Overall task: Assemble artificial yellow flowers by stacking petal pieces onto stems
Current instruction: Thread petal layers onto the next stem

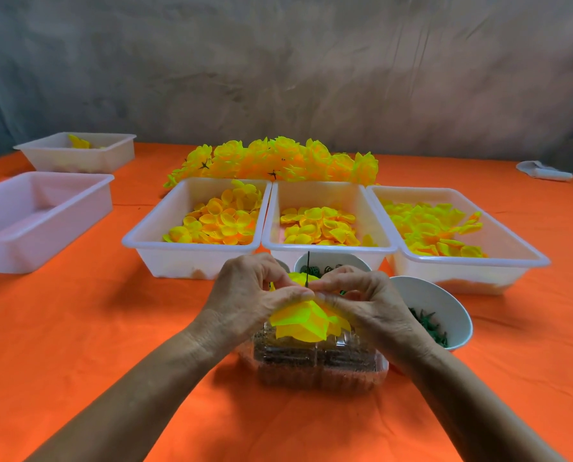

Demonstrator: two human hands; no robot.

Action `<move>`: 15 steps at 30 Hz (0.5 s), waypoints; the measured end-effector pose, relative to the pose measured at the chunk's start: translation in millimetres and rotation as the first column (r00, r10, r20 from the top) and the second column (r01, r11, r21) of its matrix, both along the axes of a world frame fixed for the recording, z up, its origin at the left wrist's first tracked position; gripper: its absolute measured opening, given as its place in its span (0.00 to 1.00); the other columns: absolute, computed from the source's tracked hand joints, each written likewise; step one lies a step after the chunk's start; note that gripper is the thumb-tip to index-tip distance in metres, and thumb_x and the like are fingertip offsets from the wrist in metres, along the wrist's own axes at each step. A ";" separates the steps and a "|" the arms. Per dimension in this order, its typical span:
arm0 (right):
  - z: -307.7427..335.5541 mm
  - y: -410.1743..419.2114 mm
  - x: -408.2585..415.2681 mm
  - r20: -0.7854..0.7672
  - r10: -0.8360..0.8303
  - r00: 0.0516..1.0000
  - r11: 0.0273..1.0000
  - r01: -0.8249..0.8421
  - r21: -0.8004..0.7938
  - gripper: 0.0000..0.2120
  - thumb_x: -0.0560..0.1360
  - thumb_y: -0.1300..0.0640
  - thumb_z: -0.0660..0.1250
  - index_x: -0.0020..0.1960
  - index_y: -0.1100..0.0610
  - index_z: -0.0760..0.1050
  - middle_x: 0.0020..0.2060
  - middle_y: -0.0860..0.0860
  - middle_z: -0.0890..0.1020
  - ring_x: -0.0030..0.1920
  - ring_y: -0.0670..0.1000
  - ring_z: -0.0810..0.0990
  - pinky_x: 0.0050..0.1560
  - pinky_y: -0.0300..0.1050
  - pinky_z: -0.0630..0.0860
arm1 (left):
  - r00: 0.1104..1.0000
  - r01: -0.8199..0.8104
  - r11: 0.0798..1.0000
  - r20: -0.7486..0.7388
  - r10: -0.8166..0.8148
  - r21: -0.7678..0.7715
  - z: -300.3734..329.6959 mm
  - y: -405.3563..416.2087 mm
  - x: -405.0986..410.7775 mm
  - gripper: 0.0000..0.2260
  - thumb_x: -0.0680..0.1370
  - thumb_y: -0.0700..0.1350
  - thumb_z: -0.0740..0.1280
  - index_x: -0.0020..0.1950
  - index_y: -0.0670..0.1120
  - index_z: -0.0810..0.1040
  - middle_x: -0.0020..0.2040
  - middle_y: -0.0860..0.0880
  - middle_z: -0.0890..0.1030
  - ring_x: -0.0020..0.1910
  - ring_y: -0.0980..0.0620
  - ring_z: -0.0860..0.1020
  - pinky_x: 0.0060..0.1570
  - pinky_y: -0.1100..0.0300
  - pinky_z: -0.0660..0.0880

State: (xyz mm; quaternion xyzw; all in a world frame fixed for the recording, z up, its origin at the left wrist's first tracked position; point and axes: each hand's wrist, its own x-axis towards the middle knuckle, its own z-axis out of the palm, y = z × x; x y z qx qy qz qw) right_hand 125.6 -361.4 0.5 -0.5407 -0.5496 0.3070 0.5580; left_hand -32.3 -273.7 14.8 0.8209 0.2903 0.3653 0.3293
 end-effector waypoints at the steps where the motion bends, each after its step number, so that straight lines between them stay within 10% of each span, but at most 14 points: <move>1: 0.8 -1.4 -0.4 -0.019 -0.012 1.000 1.000 0.012 -0.004 0.04 0.65 0.55 0.74 0.39 0.50 0.85 0.39 0.53 0.81 0.38 0.48 0.81 0.37 0.38 0.75 | 1.000 -0.014 1.000 -0.001 0.014 0.010 -0.2 -0.8 0.8 0.07 0.64 0.48 0.78 0.31 0.52 0.81 0.32 0.55 0.77 0.29 0.60 0.69 0.31 0.67 0.64; 15: 7.7 -8.8 2.5 0.048 -0.125 0.991 0.990 0.128 -0.064 0.04 0.71 0.61 0.73 0.39 0.54 0.83 0.36 0.55 0.84 0.38 0.46 0.81 0.40 0.40 0.77 | 0.981 0.084 0.986 0.186 -0.056 -0.147 -16.3 4.0 11.4 0.09 0.59 0.57 0.74 0.31 0.54 0.83 0.34 0.51 0.78 0.31 0.55 0.68 0.33 0.58 0.66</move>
